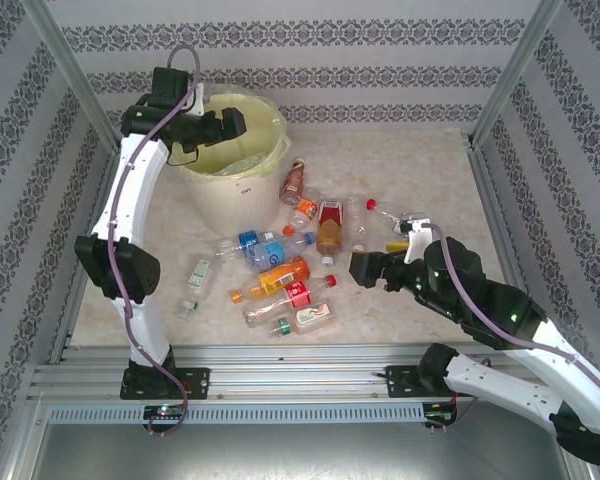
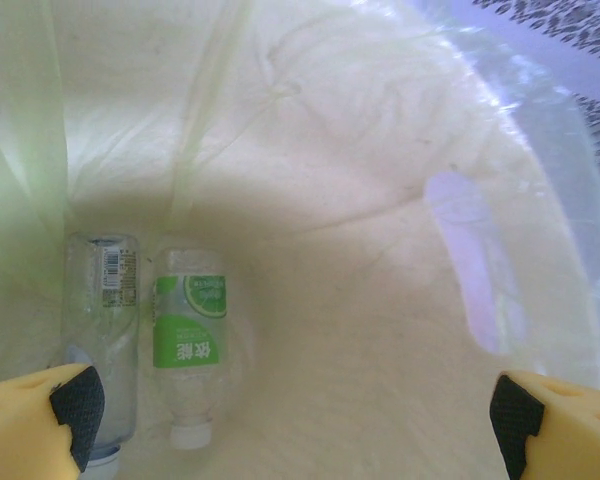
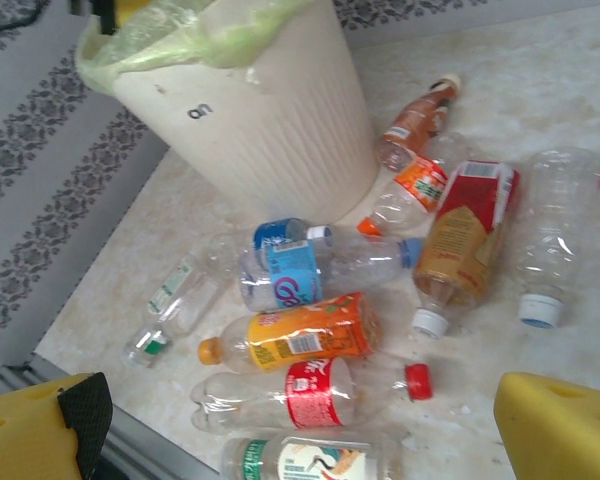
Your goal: Put the plastic bottles in the bin
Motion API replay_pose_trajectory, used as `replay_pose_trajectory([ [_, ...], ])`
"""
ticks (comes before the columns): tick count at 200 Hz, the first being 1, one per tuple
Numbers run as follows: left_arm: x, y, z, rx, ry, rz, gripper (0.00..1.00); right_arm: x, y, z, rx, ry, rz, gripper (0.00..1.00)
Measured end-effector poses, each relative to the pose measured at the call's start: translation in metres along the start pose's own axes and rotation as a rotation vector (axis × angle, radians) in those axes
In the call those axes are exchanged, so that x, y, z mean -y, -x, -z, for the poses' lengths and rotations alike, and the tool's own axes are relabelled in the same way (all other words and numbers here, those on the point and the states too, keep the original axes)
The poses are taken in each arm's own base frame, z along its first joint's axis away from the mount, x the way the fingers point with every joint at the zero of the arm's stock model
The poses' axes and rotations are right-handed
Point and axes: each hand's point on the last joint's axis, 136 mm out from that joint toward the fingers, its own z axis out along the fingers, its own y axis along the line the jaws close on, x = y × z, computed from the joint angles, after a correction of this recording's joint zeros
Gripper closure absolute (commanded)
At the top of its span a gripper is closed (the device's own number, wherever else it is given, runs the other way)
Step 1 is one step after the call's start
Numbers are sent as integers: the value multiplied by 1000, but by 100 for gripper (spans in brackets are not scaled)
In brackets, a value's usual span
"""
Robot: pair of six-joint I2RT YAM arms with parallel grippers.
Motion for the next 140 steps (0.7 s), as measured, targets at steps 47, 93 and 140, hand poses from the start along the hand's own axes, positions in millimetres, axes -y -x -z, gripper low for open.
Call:
replay_pose_trajectory([
  [47,24,5,66,106,-29,-58,0,8,-2,4,0,-34,-11,2],
  [93,44,-26,135,175,-64,-131,0,13,-14,0,-51,-57,-10,2],
  [140,58,-112,155,102,-80,-224,0,13,-36,-12,-137,-41,-2,2],
])
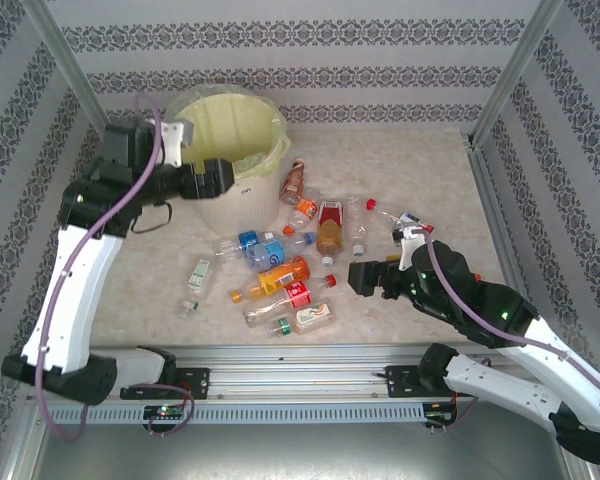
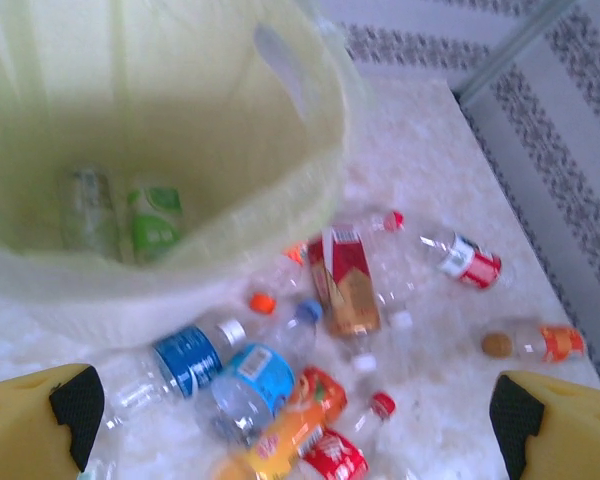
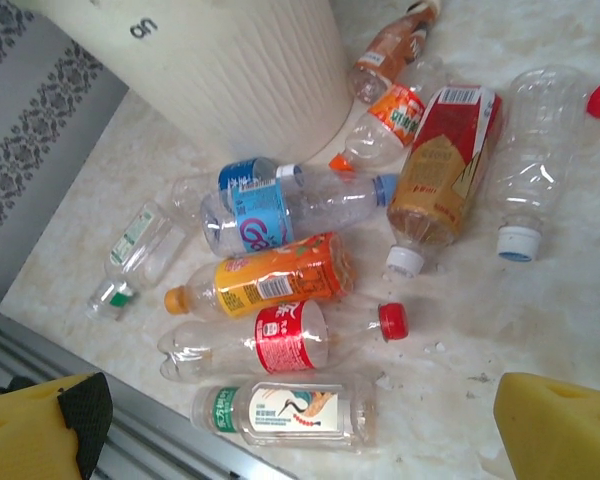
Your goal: Put the plastic bottles in the bin
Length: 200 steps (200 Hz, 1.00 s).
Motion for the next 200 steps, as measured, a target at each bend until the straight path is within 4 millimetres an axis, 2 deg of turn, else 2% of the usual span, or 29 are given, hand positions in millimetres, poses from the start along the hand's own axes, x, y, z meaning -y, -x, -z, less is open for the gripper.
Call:
replay_pose_trajectory([
  [25,22,-35,9,-32,-41,-67,0,-1,-16,-7,-55,24,4,2],
  [46,40,-65,9,-87,-98,-121,2,-4,-31,-12,-109,59,5,2],
  [75,60,-108,-8,-211,-153,-190,2,-14,-46,-13,-175,133,4,2],
  [110,83,-164,-32,-380,-187,-301,3,-22,-55,-6,-217,197,4,2],
  [143,89,-209,-52,-497,-176,-378,9,-18,-60,2,-222,195,4,2],
  [174,88,-242,-69,-580,-166,-421,10,-14,-60,9,-203,191,4,2],
  [200,96,-269,-83,-643,-176,-463,14,-11,-59,10,-196,181,4,2],
])
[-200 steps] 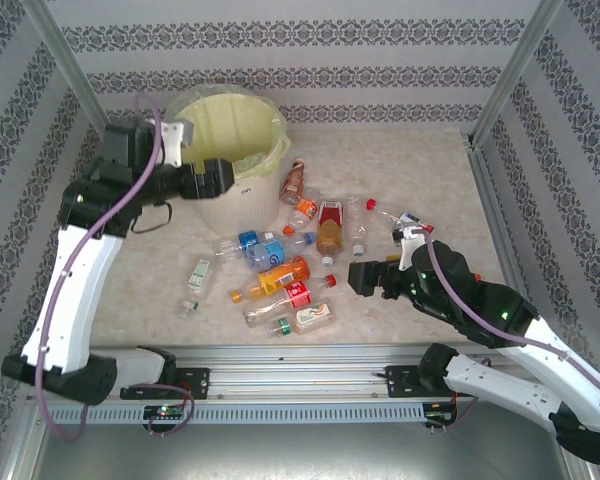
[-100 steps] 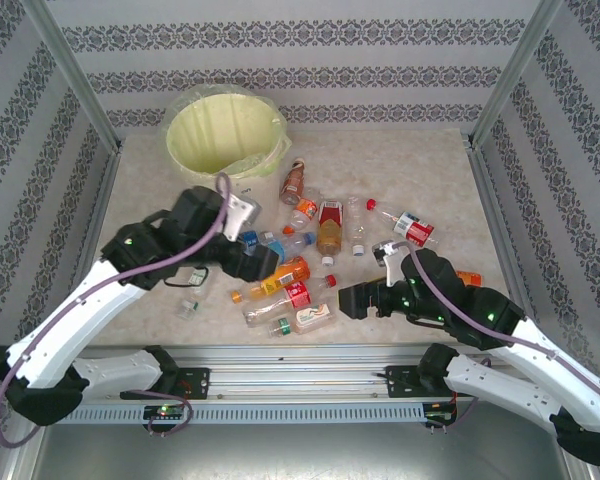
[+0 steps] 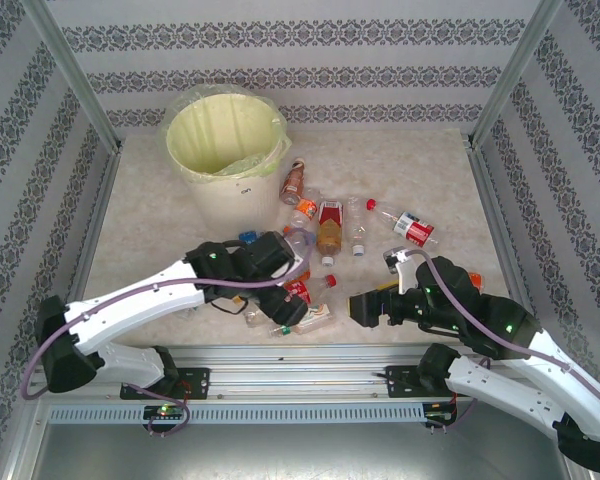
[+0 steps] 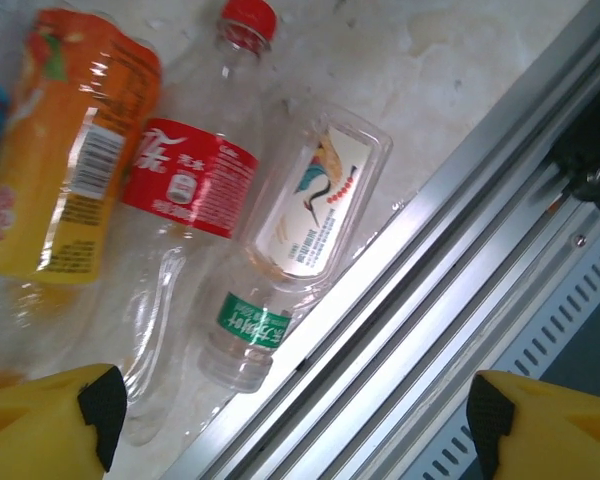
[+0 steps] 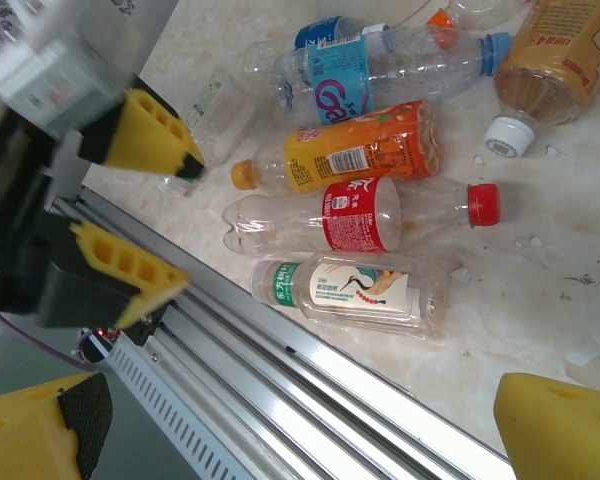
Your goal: Put the plastic bottles in the bin
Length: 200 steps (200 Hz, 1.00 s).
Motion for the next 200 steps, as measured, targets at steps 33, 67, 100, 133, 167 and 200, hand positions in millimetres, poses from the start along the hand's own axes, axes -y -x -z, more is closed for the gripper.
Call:
replay_pose_trajectory([
  [33,13,-7,-28,-67,-20,-35,18,4,-2,0,-5,-17,-2,2],
  [67,16,-12,-55,-127,-14,-56,19,8,-4,1,-10,-36,-4,2],
  [100,11,-20,-78,-170,15,-67,19,10,-5,2,-8,-46,-4,2],
  [133,6,-24,-90,-192,35,-72,19,12,-5,2,-8,-53,-4,2],
  [167,2,-24,-101,-202,60,-76,19,12,-5,2,-6,-55,-4,2],
  [200,-3,-24,-108,-205,85,-76,20,12,-5,2,-6,-55,-4,2],
])
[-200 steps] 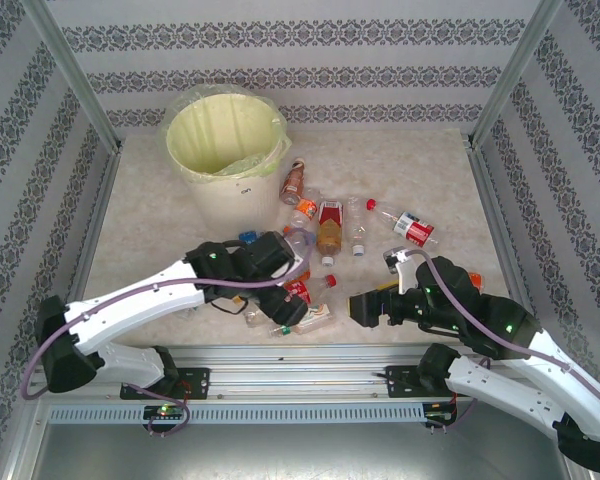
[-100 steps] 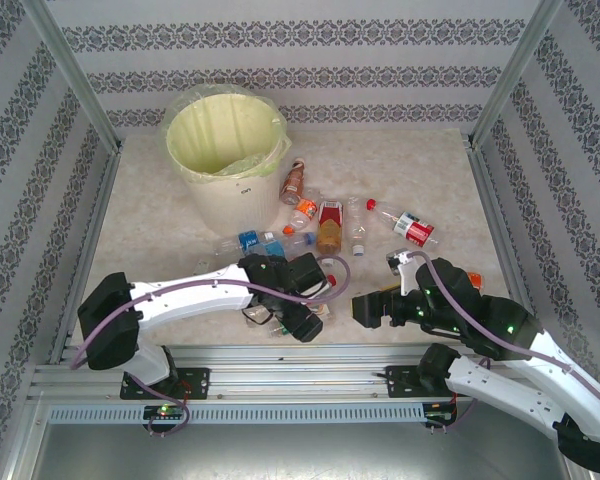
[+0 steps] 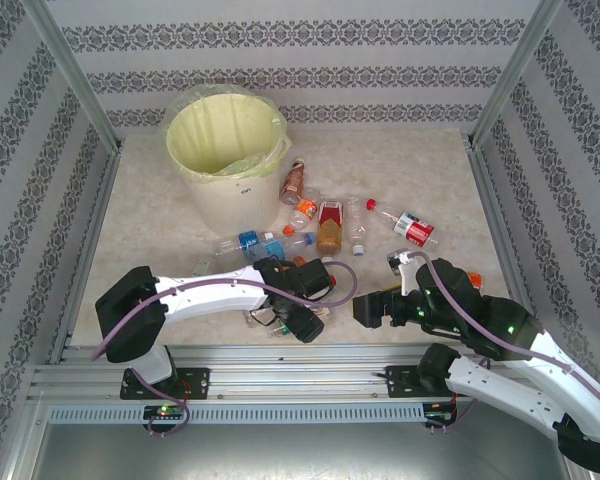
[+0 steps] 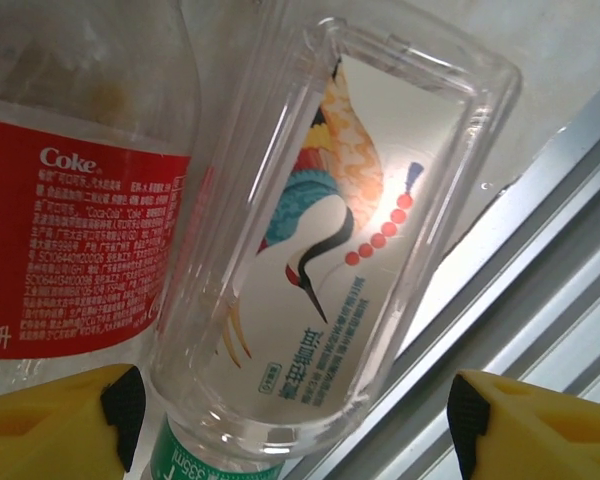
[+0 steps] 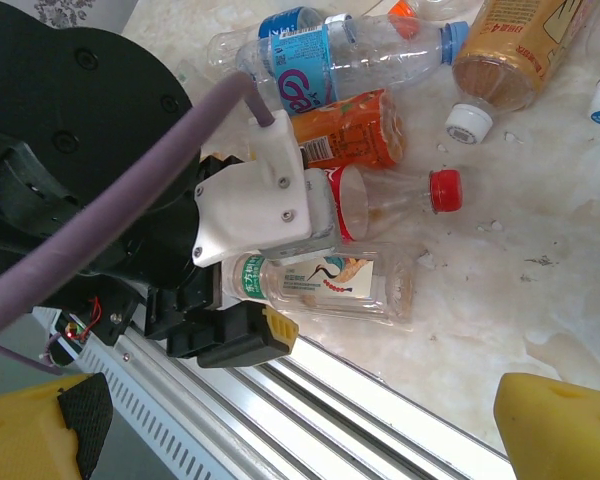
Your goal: Put the plastic bottles in the bin
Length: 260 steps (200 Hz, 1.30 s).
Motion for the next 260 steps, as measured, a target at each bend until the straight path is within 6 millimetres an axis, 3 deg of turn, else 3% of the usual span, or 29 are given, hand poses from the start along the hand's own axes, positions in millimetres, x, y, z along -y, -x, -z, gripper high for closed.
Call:
replay_pose_trajectory([
  [109,-2,2,-22,-13,11,4,21,7,-6,-1,4,-12,-8,2],
  [147,-2,2,-29,-21,13,5,26,8,-7,0,6,-15,-19,2],
  [200,-2,3,-29,-15,12,12,36,10,-8,0,11,-15,-23,2],
  [260,2,7,-24,2,-7,28,39,8,-4,9,58,10,-19,2],
])
